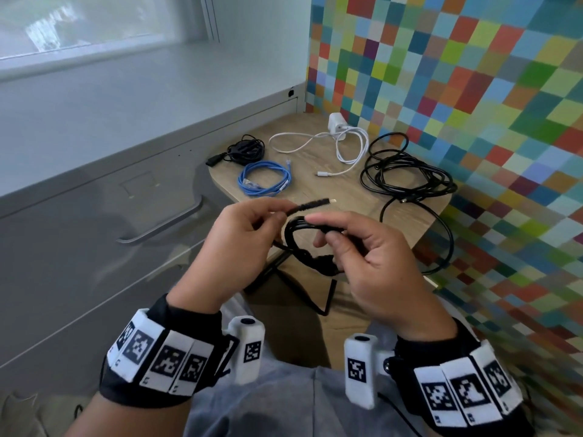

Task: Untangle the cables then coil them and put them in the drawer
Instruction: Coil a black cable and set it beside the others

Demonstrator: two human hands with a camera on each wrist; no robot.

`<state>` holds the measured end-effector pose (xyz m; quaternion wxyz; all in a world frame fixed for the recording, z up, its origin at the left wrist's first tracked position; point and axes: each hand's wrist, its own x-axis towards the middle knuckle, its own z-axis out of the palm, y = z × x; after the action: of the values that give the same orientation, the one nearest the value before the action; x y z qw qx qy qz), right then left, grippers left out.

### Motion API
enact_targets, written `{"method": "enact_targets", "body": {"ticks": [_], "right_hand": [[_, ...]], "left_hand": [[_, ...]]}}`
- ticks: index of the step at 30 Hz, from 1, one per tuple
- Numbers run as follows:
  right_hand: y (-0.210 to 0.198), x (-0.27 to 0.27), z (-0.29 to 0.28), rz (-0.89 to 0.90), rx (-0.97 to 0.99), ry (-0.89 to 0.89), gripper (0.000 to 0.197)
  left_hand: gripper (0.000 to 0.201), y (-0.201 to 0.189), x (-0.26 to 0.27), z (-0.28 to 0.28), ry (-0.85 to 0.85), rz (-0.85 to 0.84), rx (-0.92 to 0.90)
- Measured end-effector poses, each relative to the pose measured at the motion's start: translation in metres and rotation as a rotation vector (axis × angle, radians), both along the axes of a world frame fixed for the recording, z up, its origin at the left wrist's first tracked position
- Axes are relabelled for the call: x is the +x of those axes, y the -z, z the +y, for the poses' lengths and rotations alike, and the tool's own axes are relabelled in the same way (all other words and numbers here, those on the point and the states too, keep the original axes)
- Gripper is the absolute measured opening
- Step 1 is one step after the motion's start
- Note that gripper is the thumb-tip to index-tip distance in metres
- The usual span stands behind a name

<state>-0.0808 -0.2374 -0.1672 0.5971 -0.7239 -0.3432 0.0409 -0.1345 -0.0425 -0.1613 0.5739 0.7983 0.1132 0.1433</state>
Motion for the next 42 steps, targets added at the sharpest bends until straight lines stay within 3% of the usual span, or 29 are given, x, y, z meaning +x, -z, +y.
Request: {"method": "enact_targets", "body": {"ticks": [4,7,10,15,20,26,32,36,40,42], "right_hand": [[0.006,-0.001,0.004,-0.008,0.037,0.173,0.024],[0.006,-0.003,0.007,-0.098,0.027,0.284,0.017],[0.005,-0.002,0.006,-0.168,0.008,0.370,0.021],[0.006,-0.001,0.008,-0.260,-0.074,0.379,0.021],[0.008,0.007,0.006,-0.139,-0.087,0.327,0.011],[0.008,0.006,0.004,0.111,0.007,0.267,0.018],[0.005,0.007,0.008,0.477,0.296,0.083,0.011],[0.005,0.006,0.010,0.382,0.331,0.019,0.025],[0.007,0.005,0.003,0.416,0.345,-0.063,0.039],[0.006,0.005,0.001,0.258,0.250,-0.036,0.041]], "left_hand": [[0.034,-0.002,-0.001,0.003,0.190,0.038,-0.053],[0.036,-0.001,-0.001,0.006,0.199,0.037,-0.149],[0.040,-0.001,-0.001,0.007,0.223,0.060,-0.155],[0.035,-0.002,-0.004,0.009,0.216,0.093,-0.141],[0.028,-0.007,-0.007,0.000,0.202,0.070,-0.119],[0.024,-0.009,-0.007,0.002,0.252,0.063,-0.081],[0.043,-0.004,-0.009,-0.005,0.224,-0.033,-0.527],[0.032,-0.002,-0.005,-0.015,0.152,-0.090,-0.705],[0.024,0.002,0.000,-0.020,0.093,-0.124,-0.825],[0.023,0.002,0.001,-0.020,0.081,-0.126,-0.821]]}}
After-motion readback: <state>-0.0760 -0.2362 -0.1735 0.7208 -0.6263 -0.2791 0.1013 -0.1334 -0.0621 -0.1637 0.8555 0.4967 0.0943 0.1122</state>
